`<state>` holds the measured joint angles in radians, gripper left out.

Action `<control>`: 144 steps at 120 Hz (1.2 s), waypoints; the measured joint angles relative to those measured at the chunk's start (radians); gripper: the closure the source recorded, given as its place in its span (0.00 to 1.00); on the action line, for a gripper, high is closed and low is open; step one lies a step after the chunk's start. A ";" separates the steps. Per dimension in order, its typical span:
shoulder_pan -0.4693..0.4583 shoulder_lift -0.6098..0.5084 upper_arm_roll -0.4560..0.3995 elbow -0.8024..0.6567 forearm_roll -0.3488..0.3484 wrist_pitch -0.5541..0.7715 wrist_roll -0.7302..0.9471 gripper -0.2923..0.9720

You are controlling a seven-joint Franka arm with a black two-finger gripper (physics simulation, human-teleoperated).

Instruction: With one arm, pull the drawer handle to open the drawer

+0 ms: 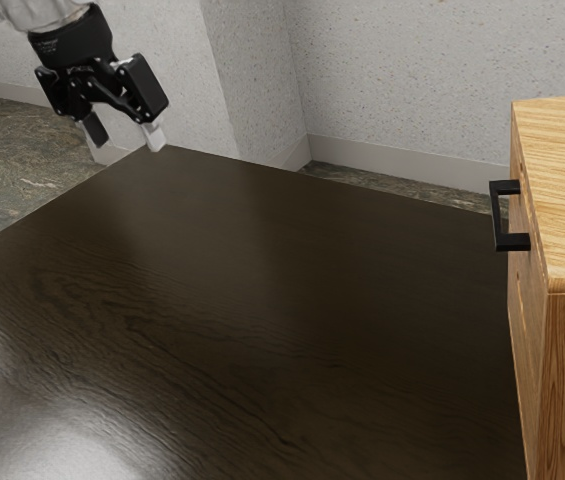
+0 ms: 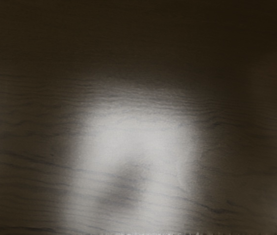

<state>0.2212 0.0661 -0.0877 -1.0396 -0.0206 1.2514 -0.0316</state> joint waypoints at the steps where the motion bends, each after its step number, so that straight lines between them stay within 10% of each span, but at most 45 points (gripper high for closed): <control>1: -0.001 -0.001 0.000 0.000 0.000 0.000 0.000 0.23; 144: -0.157 0.081 -0.121 -0.118 -0.207 0.412 -0.335 0.23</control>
<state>0.0638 0.1475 -0.2089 -1.1574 -0.2278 1.6638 -0.3664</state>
